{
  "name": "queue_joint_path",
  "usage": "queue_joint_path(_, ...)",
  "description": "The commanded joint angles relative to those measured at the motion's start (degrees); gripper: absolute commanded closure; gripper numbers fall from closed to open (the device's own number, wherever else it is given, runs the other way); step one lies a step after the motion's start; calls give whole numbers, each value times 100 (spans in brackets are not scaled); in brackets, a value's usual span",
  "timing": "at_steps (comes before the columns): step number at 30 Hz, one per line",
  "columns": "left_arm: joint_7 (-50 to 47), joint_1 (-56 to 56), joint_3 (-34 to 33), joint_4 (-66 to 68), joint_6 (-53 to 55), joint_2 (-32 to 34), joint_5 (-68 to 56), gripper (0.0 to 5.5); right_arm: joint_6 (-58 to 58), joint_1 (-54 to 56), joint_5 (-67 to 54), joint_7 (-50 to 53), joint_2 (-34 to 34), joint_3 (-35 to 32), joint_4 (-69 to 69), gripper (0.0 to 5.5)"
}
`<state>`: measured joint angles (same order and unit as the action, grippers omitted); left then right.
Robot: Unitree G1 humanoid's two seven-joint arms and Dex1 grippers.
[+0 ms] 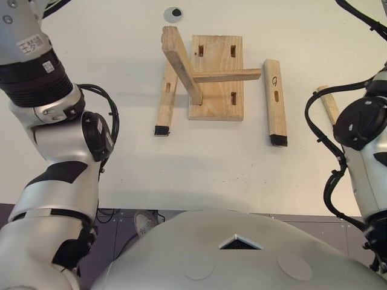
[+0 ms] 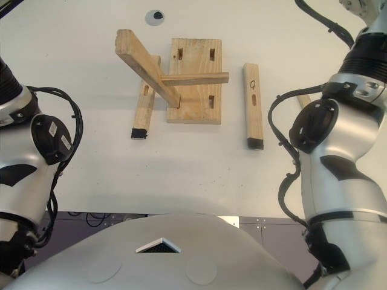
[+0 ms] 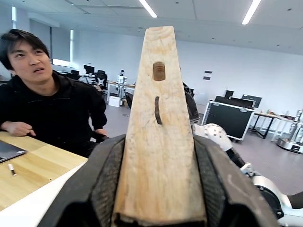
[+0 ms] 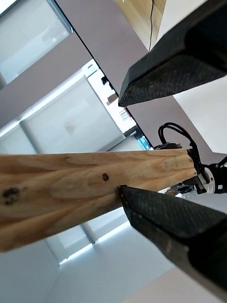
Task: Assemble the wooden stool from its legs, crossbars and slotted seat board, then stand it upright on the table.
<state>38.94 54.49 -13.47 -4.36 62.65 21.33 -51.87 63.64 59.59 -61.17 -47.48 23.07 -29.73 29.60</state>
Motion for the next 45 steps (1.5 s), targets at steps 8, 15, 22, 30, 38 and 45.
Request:
queue_joint_path(8, -474, -150, -277, 18, 387, -163, -928, 349, 579, -374, -1063, -330, -16, -385, -397, 200)
queue_joint_path(15, -690, -322, -103, -217, 402, -256, -1201, 349, 270, -419, -857, -79, -104, -223, -234, 200)
queue_joint_path(22, -746, -535, 233, -303, 340, -202, -1038, 349, 294, -438, -1301, -129, -64, -466, -321, 200)
queue_joint_path(30, -738, -618, 271, -286, 345, -154, -1086, 349, 218, -430, -1373, 64, -74, -418, -266, 290)
queue_joint_path(38, -625, -820, 325, -182, 172, -43, -864, 349, 161, -465, -1369, 289, -29, -295, -676, 337)
queue_joint_path(45, -593, -842, -99, 150, -4, -130, -1171, 218, -980, -425, -684, 872, -124, -124, -1003, 342)
